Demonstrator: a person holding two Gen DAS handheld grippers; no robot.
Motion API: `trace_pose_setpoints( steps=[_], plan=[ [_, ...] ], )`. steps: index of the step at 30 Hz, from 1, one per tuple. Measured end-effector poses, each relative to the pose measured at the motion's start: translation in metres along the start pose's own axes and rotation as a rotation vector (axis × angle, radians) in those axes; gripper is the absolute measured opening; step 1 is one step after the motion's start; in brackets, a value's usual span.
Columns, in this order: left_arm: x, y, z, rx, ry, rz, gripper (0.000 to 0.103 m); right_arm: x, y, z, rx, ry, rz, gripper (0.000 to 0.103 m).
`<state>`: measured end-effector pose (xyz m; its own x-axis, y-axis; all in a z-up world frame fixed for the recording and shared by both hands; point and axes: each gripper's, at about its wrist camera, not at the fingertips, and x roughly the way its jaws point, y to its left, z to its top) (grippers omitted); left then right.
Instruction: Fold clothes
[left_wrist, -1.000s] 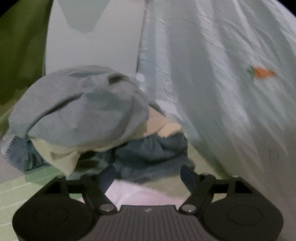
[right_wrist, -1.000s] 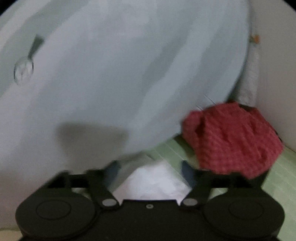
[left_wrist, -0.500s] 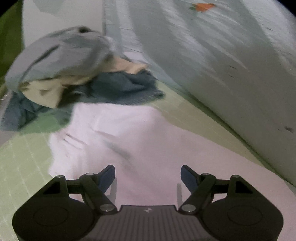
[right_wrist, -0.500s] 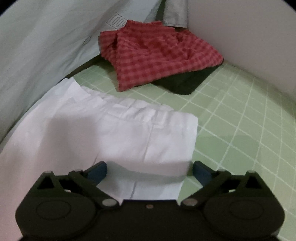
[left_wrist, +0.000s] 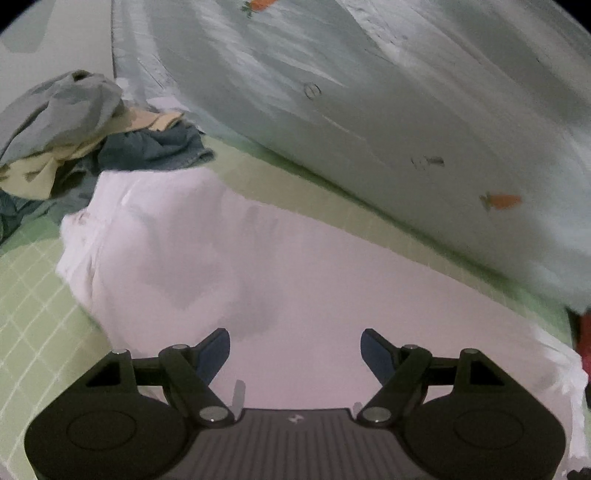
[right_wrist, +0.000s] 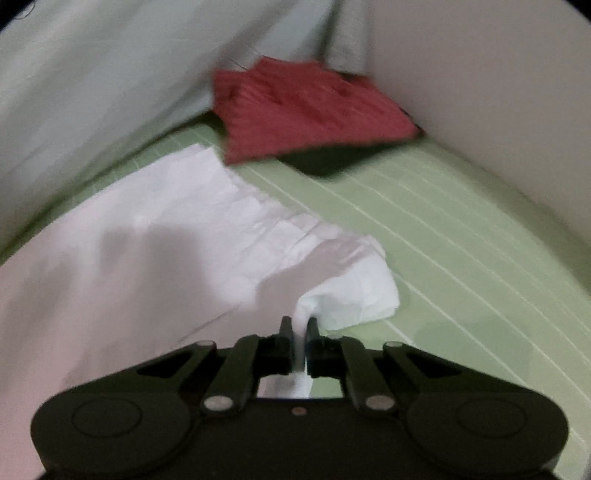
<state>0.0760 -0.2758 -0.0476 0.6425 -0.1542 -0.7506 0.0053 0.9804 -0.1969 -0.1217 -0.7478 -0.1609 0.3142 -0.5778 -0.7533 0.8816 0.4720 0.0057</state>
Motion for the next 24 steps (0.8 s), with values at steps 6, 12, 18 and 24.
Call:
trace_pose_setpoints(
  steps=[6,12,18,24],
  plan=[
    [-0.010,-0.013,-0.035,-0.005,0.046,0.014,0.079,-0.035,-0.045,-0.038,-0.071,0.014,0.072,0.010],
    [-0.024,-0.047,-0.068,0.016,0.035,0.028,0.082,-0.050,-0.078,-0.022,-0.077,-0.045,0.096,0.045],
    [-0.036,-0.072,-0.091,0.008,0.034,0.046,0.086,-0.046,-0.096,0.019,-0.165,-0.193,0.115,0.083],
    [-0.038,-0.089,-0.094,-0.015,0.028,0.084,0.086,-0.007,-0.073,0.058,-0.263,-0.219,0.276,0.085]
  ],
)
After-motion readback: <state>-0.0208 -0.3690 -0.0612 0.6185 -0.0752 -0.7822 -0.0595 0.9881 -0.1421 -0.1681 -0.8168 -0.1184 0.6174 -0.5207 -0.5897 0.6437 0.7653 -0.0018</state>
